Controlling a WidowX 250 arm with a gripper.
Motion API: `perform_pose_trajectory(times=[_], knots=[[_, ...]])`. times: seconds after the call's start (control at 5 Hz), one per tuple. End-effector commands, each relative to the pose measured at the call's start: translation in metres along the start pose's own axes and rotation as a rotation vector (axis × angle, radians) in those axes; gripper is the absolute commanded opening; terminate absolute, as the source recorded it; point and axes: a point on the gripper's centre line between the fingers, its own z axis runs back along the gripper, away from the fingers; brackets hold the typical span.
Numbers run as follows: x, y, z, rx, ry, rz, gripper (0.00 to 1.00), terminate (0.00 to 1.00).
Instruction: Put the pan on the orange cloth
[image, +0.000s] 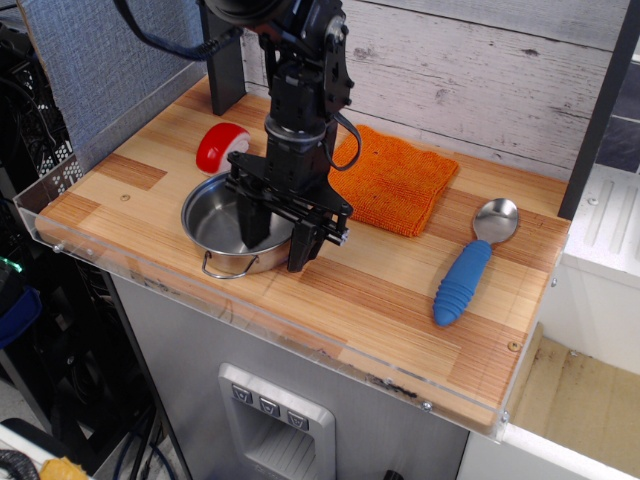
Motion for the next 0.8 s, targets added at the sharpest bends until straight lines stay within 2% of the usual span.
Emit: perform_pose_trajectory(times=[0.0, 0.4, 0.6], knots=[[0.007, 0.002, 0.008, 0.020, -0.019, -0.003, 0.00, 0.00], [0.012, 0.012, 0.019, -0.009, -0.012, 0.013, 0.00, 0.00], [0.004, 0.020, 0.040, 0.009, -0.014, 0.050, 0.00, 0.00]])
